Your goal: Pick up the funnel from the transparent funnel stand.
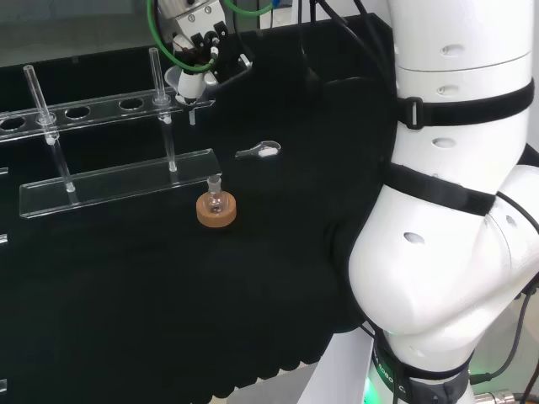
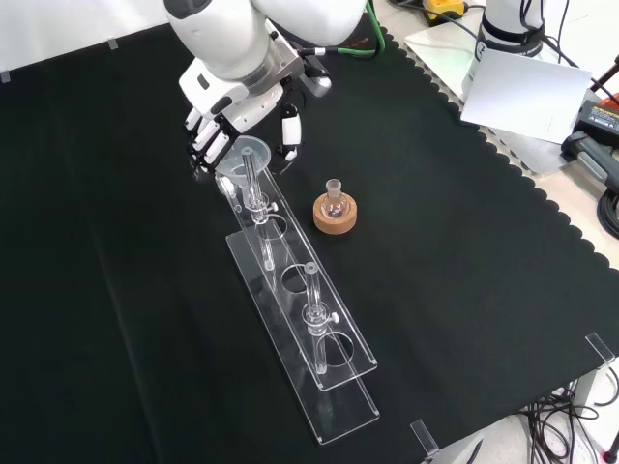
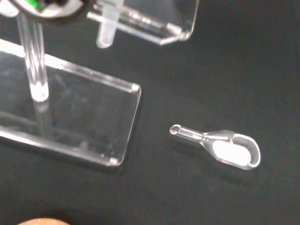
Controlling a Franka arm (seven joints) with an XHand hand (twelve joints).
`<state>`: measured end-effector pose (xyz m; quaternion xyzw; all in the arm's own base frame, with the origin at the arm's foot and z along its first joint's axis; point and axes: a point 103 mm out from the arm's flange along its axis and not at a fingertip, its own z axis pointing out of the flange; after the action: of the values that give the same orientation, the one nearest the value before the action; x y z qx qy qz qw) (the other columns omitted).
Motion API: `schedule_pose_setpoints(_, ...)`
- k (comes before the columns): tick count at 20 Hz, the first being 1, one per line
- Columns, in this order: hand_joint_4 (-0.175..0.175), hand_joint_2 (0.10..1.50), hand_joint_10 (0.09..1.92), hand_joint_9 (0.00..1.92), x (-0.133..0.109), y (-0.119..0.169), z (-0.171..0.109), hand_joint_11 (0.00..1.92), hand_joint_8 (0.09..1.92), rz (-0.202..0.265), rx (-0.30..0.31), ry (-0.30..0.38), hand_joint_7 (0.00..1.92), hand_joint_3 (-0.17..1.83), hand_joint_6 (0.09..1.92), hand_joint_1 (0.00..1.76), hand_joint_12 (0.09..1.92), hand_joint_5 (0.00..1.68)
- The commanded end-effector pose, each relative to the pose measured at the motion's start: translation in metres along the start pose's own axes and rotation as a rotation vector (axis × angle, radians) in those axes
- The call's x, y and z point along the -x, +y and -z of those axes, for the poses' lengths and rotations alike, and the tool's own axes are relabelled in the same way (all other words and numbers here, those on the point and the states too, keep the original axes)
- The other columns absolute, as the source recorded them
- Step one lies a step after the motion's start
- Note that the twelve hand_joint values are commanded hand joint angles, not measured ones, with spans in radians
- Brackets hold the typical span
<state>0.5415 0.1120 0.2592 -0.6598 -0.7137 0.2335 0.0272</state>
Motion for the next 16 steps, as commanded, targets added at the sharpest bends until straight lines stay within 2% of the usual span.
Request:
schedule_pose_setpoints(1, -0.004, 0.71, 0.50, 0.95, 0.007, -0.009, 0.012, 0.54, 0.70, -0.046, 0.195, -0.038, 0.60, 0.65, 0.37, 0.85, 1.33, 0.69)
schedule_pose_setpoints(3, -0.007, 0.73, 0.47, 1.06, 0.011, -0.012, 0.021, 0.61, 0.70, -0.044, 0.214, -0.057, 0.71, 0.66, 0.62, 0.88, 1.27, 0.70)
schedule_pose_setpoints(5, -0.005, 0.74, 0.46, 1.11, 0.013, -0.017, 0.031, 0.64, 0.71, -0.031, 0.225, -0.089, 0.75, 0.67, 0.73, 0.91, 1.25, 0.71)
schedule_pose_setpoints(6, -0.003, 0.75, 0.46, 1.12, 0.010, -0.019, 0.040, 0.64, 0.71, -0.025, 0.224, -0.119, 0.77, 0.67, 0.75, 0.91, 1.25, 0.72)
schedule_pose_setpoints(12, 0.011, 0.74, 0.47, 1.17, 0.018, -0.049, 0.077, 0.65, 0.72, -0.061, 0.172, -0.179, 0.81, 0.68, 0.83, 0.93, 1.24, 0.74)
schedule_pose_setpoints(16, 0.015, 0.74, 0.48, 1.19, 0.035, -0.079, 0.092, 0.67, 0.74, -0.091, 0.186, -0.172, 0.86, 0.69, 0.84, 0.93, 1.23, 0.75)
